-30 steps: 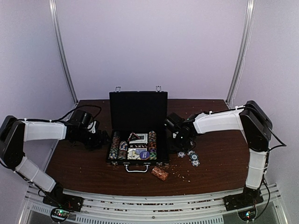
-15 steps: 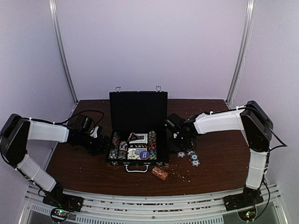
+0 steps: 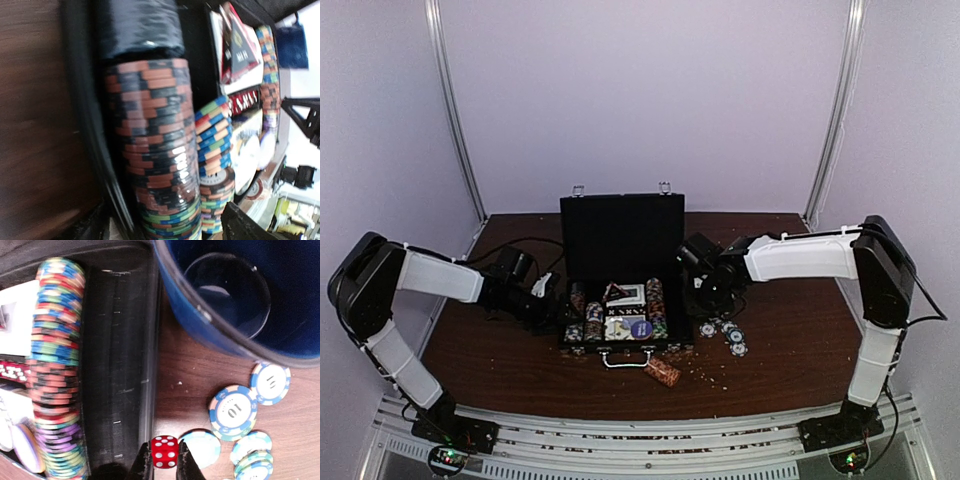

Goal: Pack up texas hold em set
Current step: Pick up the dice from the center of the board, then place the dice in the slot.

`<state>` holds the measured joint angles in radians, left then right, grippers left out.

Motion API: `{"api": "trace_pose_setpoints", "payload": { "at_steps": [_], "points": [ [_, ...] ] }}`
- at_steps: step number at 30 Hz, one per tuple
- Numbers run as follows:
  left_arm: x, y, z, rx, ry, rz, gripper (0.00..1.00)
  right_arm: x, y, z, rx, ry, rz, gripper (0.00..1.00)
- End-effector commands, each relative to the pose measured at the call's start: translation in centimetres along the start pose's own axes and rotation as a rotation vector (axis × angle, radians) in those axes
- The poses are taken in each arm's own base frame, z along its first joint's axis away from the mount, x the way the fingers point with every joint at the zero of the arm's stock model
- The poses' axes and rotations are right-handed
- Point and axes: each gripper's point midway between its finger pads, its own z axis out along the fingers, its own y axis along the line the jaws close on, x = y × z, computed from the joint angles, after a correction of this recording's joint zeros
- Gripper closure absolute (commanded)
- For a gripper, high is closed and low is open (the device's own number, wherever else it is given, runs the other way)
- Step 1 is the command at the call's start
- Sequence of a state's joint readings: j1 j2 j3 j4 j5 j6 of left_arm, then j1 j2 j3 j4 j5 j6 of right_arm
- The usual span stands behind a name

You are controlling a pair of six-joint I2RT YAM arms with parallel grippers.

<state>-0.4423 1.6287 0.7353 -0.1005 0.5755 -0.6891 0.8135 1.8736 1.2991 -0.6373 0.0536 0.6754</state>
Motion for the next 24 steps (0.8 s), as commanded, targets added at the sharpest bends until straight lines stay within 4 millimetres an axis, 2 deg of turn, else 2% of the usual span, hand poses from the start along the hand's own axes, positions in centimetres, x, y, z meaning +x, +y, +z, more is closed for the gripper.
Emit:
{"api": "trace_pose_setpoints", "payload": {
  "at_steps": [1, 3, 7, 12, 17, 21, 24],
  "points": [
    [0.2, -5.0, 1.1, 0.154, 0.059, 0.158, 0.21, -2.2, 0.9, -3.2, -0.029, -0.071, -0.005, 0.91],
    [0.2, -4.5, 1.1, 0.111, 0.06, 0.155, 0.21, -2.7, 1.3, -3.8, -0.047, -0.08, -0.004, 0.91],
    [-0.1, -2.1, 0.6, -0.028, 0.039, 0.125, 0.21, -3.8, 3.0, -4.7, -0.091, -0.095, -0.007, 0.91],
    [-1.3, -0.9, -1.3, -0.117, -0.029, 0.12, 0.21, -4.6, 5.9, -4.6, -0.132, -0.1, -0.03, 0.91],
    [-3.2, -0.1, -4.5, -0.19, -0.159, 0.116, 0.21, -5.1, 9.7, -3.7, -0.181, -0.092, -0.061, 0.91],
    [-5.1, -0.3, -7.7, -0.234, -0.301, 0.123, 0.2, -5.1, 13.0, -2.7, -0.221, -0.085, -0.09, 0.91],
    [-6.3, -0.8, -9.8, -0.26, -0.388, 0.129, 0.2, -5.3, 14.8, -1.8, -0.229, -0.077, -0.11, 0.91]
  ]
}}
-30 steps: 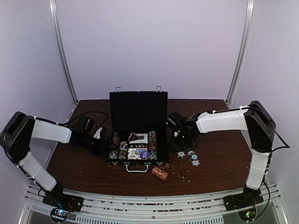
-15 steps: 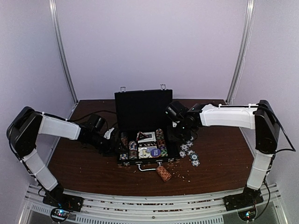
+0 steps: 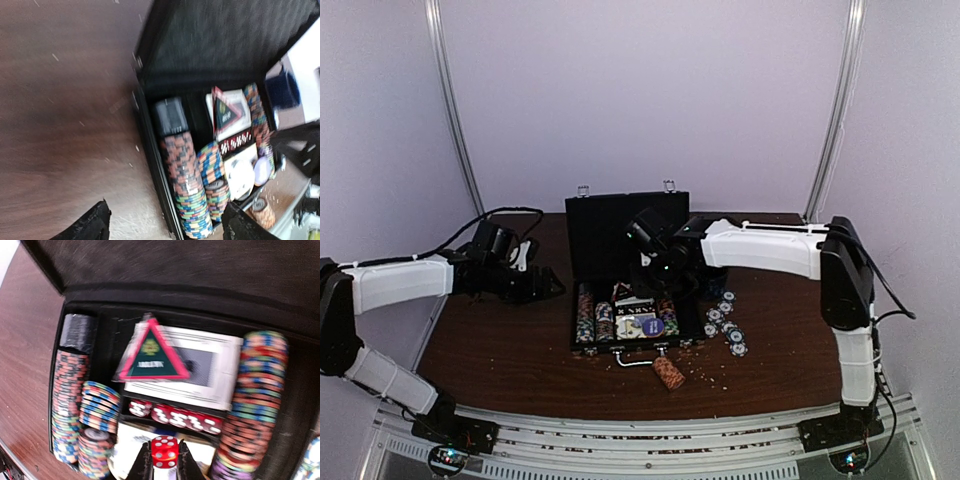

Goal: Pack up texas hold em set
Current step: Place the dice in the slot.

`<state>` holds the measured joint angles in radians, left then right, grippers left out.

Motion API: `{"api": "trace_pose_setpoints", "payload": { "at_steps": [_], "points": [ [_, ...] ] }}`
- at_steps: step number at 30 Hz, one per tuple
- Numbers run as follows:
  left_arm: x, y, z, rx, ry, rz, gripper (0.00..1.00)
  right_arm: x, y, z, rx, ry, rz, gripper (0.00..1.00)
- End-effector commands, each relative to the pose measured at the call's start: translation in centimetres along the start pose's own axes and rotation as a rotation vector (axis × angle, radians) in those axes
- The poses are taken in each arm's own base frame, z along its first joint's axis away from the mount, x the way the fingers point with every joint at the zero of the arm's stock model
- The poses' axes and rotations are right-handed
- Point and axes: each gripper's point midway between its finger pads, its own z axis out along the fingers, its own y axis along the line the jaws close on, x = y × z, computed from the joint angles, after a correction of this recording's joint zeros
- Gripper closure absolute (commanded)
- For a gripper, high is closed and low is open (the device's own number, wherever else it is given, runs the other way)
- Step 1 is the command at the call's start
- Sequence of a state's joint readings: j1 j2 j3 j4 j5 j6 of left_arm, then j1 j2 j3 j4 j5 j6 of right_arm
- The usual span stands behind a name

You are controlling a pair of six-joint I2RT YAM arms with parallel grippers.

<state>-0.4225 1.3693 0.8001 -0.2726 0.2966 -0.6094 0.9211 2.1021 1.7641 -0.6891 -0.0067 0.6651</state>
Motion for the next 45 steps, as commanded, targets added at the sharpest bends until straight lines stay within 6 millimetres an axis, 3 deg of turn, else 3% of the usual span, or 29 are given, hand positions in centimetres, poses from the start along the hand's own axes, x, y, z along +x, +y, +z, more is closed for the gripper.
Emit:
{"api": "trace_pose_setpoints", "payload": {
  "at_steps": [1, 8, 13, 17, 26, 38, 45],
  "points": [
    [-2.4, 1.2, -2.2, -0.094, -0.136, 0.002, 0.2, -0.3, 2.9, 1.2, -0.043, 0.014, -0.028, 0.91],
    [-4.0, 0.6, -3.4, -0.093, -0.201, 0.036, 0.2, 0.4, 5.7, 4.1, -0.09, 0.045, -0.007, 0.91],
    [-4.4, 0.5, -3.8, -0.115, -0.19, 0.099, 0.2, 1.3, 5.3, 6.0, -0.066, 0.065, 0.036, 0.91],
    [-4.4, 0.4, -4.1, -0.116, -0.195, 0.125, 0.2, 1.0, 5.3, 6.2, -0.057, 0.056, 0.069, 0.91],
    [-3.9, 0.5, -3.8, -0.109, -0.178, 0.157, 0.2, 2.8, 5.2, 8.0, -0.064, 0.11, 0.1, 0.91],
    [-3.5, 0.7, -4.1, -0.107, -0.17, 0.176, 0.19, 4.7, 2.4, 9.1, 0.084, 0.115, 0.118, 0.92],
    [-3.5, 0.7, -4.0, -0.099, -0.171, 0.18, 0.2, 4.9, 0.7, 8.5, 0.169, 0.102, 0.12, 0.93]
  ]
}}
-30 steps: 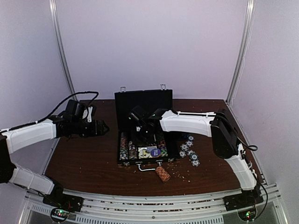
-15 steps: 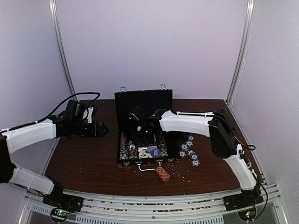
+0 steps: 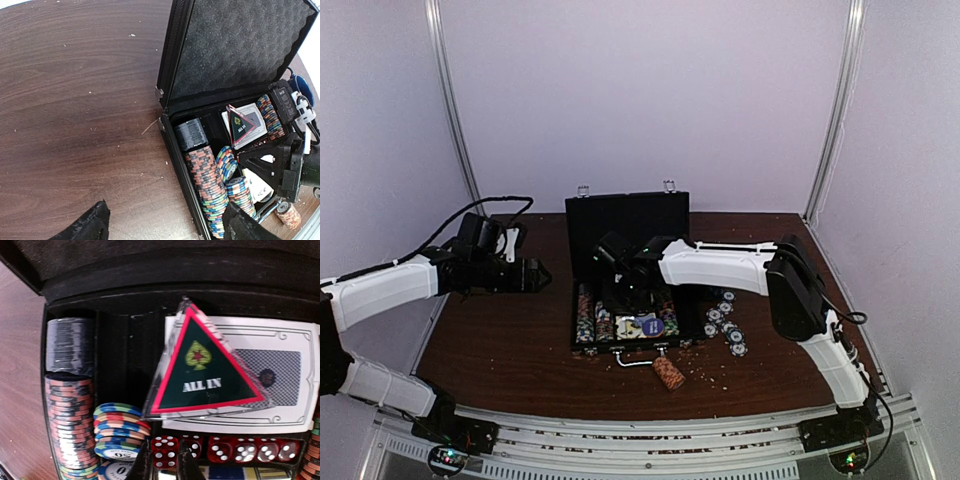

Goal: Pack up texas hold em set
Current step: Place the dice in the slot.

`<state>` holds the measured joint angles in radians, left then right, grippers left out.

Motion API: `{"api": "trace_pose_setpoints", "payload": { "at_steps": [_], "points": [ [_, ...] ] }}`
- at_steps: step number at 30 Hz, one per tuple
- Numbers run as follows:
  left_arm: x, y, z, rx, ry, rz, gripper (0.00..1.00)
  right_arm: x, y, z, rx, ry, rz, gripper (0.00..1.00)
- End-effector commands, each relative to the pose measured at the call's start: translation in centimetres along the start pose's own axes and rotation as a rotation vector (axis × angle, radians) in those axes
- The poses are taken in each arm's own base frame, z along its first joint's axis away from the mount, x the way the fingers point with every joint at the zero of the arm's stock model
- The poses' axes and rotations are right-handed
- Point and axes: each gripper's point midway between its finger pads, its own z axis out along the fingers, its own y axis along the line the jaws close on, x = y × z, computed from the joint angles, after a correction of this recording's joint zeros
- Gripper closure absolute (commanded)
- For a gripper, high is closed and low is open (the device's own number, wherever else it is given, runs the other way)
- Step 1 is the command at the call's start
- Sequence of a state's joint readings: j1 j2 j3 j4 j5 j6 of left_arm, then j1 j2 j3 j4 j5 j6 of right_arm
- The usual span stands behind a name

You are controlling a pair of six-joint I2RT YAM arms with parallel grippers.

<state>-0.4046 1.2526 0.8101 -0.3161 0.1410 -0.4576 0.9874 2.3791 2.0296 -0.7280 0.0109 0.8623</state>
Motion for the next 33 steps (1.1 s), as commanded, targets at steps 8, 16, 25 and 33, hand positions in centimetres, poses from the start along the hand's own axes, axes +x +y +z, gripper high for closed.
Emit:
{"api": "trace_pose_setpoints", "payload": {
  "at_steps": [8, 16, 25, 33],
  "points": [
    [-0.8, -0.3, -0.4, 0.029, -0.033, 0.02, 0.19, 2.1, -4.8, 1.5, 0.21, 0.015, -0.009, 0.93],
    [-0.8, -0.3, -0.4, 0.034, -0.033, 0.024, 0.19, 1.3, -3.8, 1.0, 0.183, -0.009, -0.005, 0.78],
    [-0.7, -0.3, -0.4, 0.041, -0.035, 0.02, 0.19, 0.2, -2.5, 0.1, 0.135, -0.037, 0.001, 0.66],
    [-0.6, -0.3, -0.5, 0.044, -0.037, 0.02, 0.19, -1.0, -1.2, -2.0, 0.089, -0.078, 0.014, 0.59]
  ]
}}
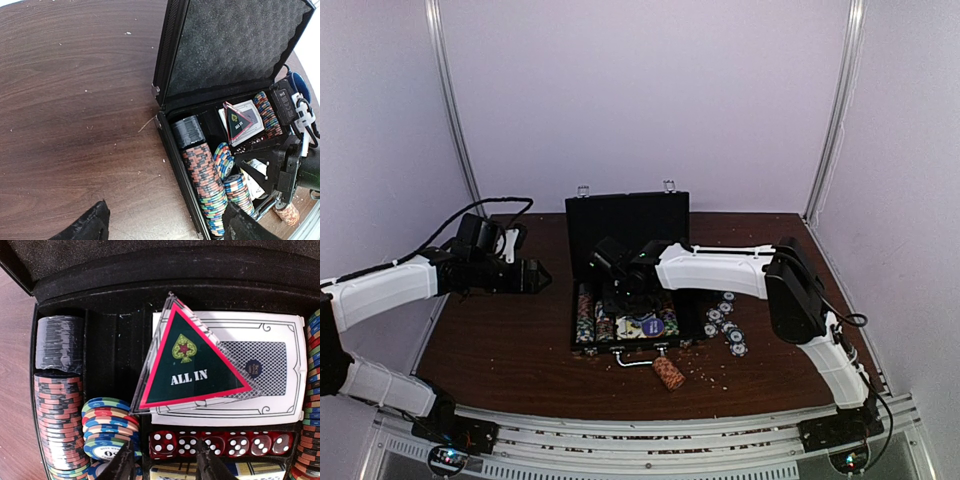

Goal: Pack up texas hold em set
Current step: Place the dice in the slot.

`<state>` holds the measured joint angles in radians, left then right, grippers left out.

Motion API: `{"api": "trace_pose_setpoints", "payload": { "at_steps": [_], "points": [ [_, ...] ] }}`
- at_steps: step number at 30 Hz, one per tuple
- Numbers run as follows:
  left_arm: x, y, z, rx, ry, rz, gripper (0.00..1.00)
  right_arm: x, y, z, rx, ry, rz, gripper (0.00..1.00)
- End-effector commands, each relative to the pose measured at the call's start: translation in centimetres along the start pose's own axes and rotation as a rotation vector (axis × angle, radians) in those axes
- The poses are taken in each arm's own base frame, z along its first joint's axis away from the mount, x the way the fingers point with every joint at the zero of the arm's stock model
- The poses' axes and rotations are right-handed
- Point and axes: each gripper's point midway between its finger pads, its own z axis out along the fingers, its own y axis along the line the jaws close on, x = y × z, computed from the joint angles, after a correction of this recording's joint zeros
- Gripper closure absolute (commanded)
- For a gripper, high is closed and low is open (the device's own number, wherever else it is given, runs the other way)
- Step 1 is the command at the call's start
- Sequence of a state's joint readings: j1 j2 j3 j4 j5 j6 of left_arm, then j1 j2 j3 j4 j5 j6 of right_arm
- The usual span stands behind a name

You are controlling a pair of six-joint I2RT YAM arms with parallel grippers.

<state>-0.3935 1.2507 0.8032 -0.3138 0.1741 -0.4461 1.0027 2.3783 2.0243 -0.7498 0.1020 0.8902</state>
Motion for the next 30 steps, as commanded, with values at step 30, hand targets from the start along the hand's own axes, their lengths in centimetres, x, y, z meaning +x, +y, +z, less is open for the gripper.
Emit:
{"api": "trace_pose_setpoints", "payload": {
  "at_steps": [30],
  "points": [
    [-0.5, -0.3, -0.4, 0.032, -0.037, 0.009, 0.19, 3.4, -1.7, 1.7, 0.045, 0.06, -0.053, 0.92]
  ]
}}
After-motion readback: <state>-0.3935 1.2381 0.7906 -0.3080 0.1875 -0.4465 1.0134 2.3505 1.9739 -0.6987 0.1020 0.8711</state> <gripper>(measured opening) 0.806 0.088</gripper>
